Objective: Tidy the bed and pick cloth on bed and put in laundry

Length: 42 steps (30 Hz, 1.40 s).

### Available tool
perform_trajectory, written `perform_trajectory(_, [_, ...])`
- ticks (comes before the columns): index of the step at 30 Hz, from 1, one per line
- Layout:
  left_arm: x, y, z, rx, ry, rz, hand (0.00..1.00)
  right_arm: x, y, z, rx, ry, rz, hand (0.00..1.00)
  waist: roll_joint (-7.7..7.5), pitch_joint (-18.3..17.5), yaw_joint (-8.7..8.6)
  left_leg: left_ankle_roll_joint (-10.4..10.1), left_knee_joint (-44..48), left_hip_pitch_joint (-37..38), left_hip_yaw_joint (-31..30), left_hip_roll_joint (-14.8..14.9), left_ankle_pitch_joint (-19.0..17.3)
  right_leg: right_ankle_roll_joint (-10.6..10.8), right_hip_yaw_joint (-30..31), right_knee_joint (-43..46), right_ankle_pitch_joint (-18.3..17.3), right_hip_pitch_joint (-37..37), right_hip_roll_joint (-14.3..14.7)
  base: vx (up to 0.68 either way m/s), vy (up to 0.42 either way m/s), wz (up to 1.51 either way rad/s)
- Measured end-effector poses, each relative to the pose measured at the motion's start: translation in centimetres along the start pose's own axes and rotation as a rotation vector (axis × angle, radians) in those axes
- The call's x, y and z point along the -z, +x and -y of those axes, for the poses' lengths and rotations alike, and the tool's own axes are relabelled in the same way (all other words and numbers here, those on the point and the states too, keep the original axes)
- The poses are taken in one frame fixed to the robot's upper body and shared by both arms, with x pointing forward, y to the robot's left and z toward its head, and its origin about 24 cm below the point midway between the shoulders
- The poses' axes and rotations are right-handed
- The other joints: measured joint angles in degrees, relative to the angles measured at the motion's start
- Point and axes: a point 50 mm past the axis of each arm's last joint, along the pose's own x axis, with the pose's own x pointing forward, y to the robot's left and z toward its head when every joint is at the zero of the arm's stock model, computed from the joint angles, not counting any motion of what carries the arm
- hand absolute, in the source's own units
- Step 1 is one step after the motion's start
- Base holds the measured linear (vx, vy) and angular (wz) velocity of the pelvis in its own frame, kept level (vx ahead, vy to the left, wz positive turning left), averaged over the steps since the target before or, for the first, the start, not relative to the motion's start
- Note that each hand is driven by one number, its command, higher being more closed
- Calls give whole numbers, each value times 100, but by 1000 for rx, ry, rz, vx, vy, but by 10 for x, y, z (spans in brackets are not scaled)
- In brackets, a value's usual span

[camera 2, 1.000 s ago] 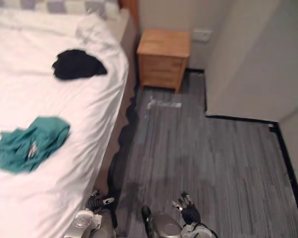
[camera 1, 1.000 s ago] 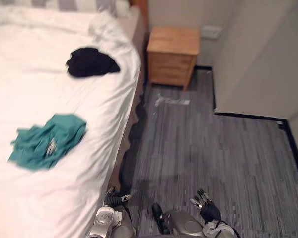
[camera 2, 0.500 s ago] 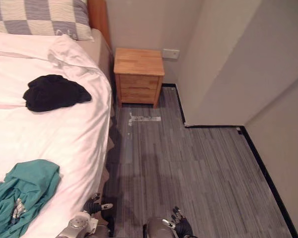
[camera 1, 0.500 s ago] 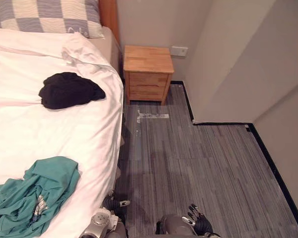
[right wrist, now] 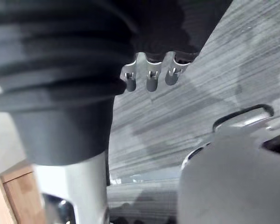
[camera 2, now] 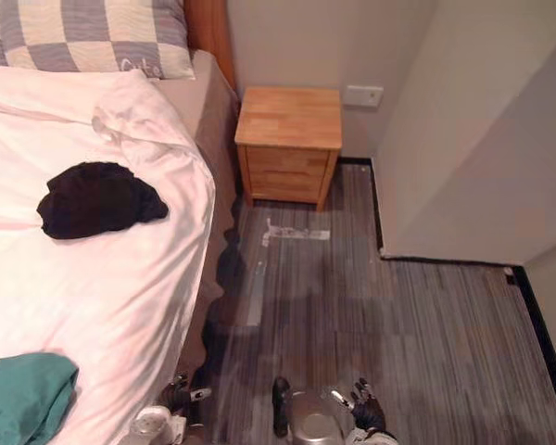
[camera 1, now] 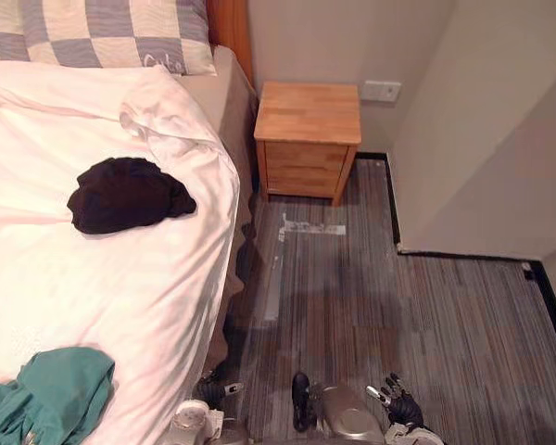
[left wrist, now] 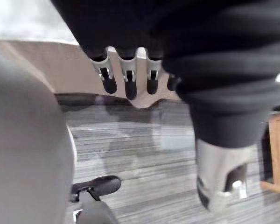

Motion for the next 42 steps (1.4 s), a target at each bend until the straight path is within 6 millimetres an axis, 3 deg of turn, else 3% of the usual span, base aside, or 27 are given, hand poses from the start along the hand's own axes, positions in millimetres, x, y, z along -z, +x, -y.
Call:
perform_trajectory(2, [-2,0,-3,-14,-41,24,0,3,2,-4,-25,-14,-28,0,-72,2,99,47,887,-462,-53,121,894,-147,300,-300,110,332,145,327,-74,-36])
perform_trajectory(3, [-8,0,-8,-23,-45,55,0,-2,6,-9,-54,-34,-22,0,-80,15,189,333,1912,-1093,-82,31,-146,-337,560,-614,122,744,173,266,-40,-60])
perform_trajectory(5, [-14,0,-11,-33,-73,93,0,-3,10,-14,-87,-64,-34,0,-228,64,259,687,1929,-1579,107,-239,-1182,-265,776,-868,183,1223,64,285,-7,-75])
perform_trajectory(7, [-19,-1,-11,-26,-75,130,0,-8,13,-23,-131,-65,-17,0,-243,74,398,675,882,-1947,470,-551,-1534,-186,933,-1091,117,1555,-113,357,27,-73])
perform_trajectory(9, [-23,-1,-7,-9,-65,155,0,-12,13,-27,-161,-61,4,0,-199,46,407,655,-950,-2292,1412,-704,-1221,-52,915,-1380,-36,1806,-206,407,68,-6])
perform_trajectory(10, [-25,-1,-6,-1,-56,158,0,-10,11,-30,-184,-63,3,0,-184,-4,389,1147,-1670,-2416,2564,-583,-697,2,695,-1472,-228,1943,-186,397,83,42])
perform_trajectory(11, [-24,-1,-6,1,-58,153,0,-8,10,-33,-189,-55,-4,0,-274,-72,413,1548,-1655,-2401,3076,-529,-703,61,629,-1467,-331,1980,-218,714,99,104])
perform_trajectory(12, [-26,1,-14,-12,-36,151,0,-14,11,-45,-226,-46,30,0,-506,-279,396,1930,-1592,-2421,3845,-586,-1018,334,122,-1243,-535,1942,-348,636,40,96])
perform_trajectory(14, [-28,2,-15,-20,-47,141,0,-29,17,-53,-252,-54,78,0,-568,-250,433,2371,-1622,-2387,3675,-609,-1282,712,-305,-54,-704,1508,-451,673,7,81])
perform_trajectory(15, [-24,2,-16,-24,-40,112,0,-38,21,-58,-260,-57,101,0,-559,-245,453,2190,-1660,-2217,3480,-598,-1402,1106,-532,1283,-520,1065,-615,580,33,51])
perform_trajectory(16, [-22,2,-17,-28,-34,101,0,-40,22,-59,-262,-59,107,0,-563,-240,447,2121,-1671,-2063,3401,-604,-1432,1163,-651,1946,-485,840,-781,580,47,70])
perform_trajectory(17, [-16,1,-15,-30,-25,83,0,-41,21,-57,-261,-73,110,0,-536,-234,444,1894,-1712,-1634,3133,-625,-1547,1001,-979,3092,-565,643,-1176,469,17,67])
perform_trajectory(19, [-11,-1,-13,-19,2,75,0,-38,19,-56,-268,-90,107,0,-485,-223,424,1785,-2007,-1081,2764,-646,-1558,806,-1152,3546,-677,418,-1540,549,-58,107])
perform_trajectory(21, [-6,-2,-13,-18,-13,63,0,-39,15,-59,-274,-114,149,0,-404,-194,330,1526,-2490,-643,2230,-571,-1402,775,-891,3120,-703,-11,-1549,510,-203,143])
perform_trajectory(24, [-2,-3,-17,-26,-24,65,0,-47,6,-54,-180,-109,262,0,-471,-218,230,1062,-3067,-468,1265,-432,-1224,1224,79,791,-191,-404,-1346,340,-323,164])
perform_trajectory(25, [-2,-3,-23,-39,-27,66,0,-55,2,-56,-124,-74,331,0,-626,-241,207,909,-3138,-513,899,-507,-1221,1327,713,-218,271,-469,-1372,470,-568,175])
perform_trajectory(26, [0,-4,-37,-70,-33,70,0,-65,-3,-62,-42,-33,423,0,-1041,-335,216,611,-3152,-553,458,-798,-1251,1561,1567,-1232,644,-420,-1579,493,-605,177])
perform_trajectory(27, [0,-4,-40,-79,-30,67,0,-69,-4,-64,-9,-21,453,0,-1109,-344,193,524,-3104,-556,236,-800,-1274,1591,1688,-1141,1177,-373,-1558,494,-584,174])
perform_trajectory(28, [2,-4,-33,-71,-55,61,0,-80,-6,-61,79,-32,505,0,-900,-344,180,391,-2984,-634,-132,-654,-1309,1513,1629,-834,1047,-316,-1342,300,-347,125])
perform_trajectory(30, [11,-9,-20,-50,-93,67,0,-101,-15,-55,193,-2,618,0,-452,-451,224,290,-2842,-782,-453,-397,-1445,1348,1622,-350,787,-224,-923,312,-293,132])
perform_trajectory(32, [15,-13,-14,-45,-137,82,0,-124,-24,-60,301,12,737,0,-212,-512,215,246,-2789,-833,-1083,-126,-1315,1371,2542,699,589,-269,-391,346,-211,183])
perform_trajectory(34, [18,-16,-17,-47,-159,95,0,-144,-35,-69,335,11,853,0,-352,-601,221,224,-2805,-932,-1364,-102,-1248,1370,2529,1015,300,-223,-346,224,-158,160])
perform_trajectory(36, [17,-17,-24,-61,-203,114,0,-180,-44,-82,350,0,1016,0,-474,-693,383,104,-2975,-1008,-1543,-116,-1181,1214,2261,1039,-61,-149,-426,158,-205,111])
perform_trajectory(38, [12,-17,-29,-54,-220,135,0,-236,-48,-89,365,-10,1178,0,-495,-685,510,-27,-2968,-1327,-1679,-137,-963,1113,1877,862,-134,-99,-512,8,-130,108])
perform_trajectory(39, [12,-17,-30,-40,-222,137,0,-266,-51,-84,395,-15,1236,0,-488,-676,503,125,-2915,-1518,-1589,-219,-757,1097,1582,630,-123,55,-627,-18,-49,116])
perform_trajectory(40, [11,-17,-30,-38,-221,139,0,-278,-53,-81,412,-23,1255,0,-485,-670,494,195,-2863,-1598,-1460,-259,-667,1086,1444,512,-116,154,-692,-23,-44,148])
perform_trajectory(42, [8,-16,-33,-6,-199,145,0,-323,-56,-67,461,-143,1279,0,-441,-468,441,566,-2704,-1632,-372,-275,-537,939,776,-110,-18,772,-903,-72,-21,153])
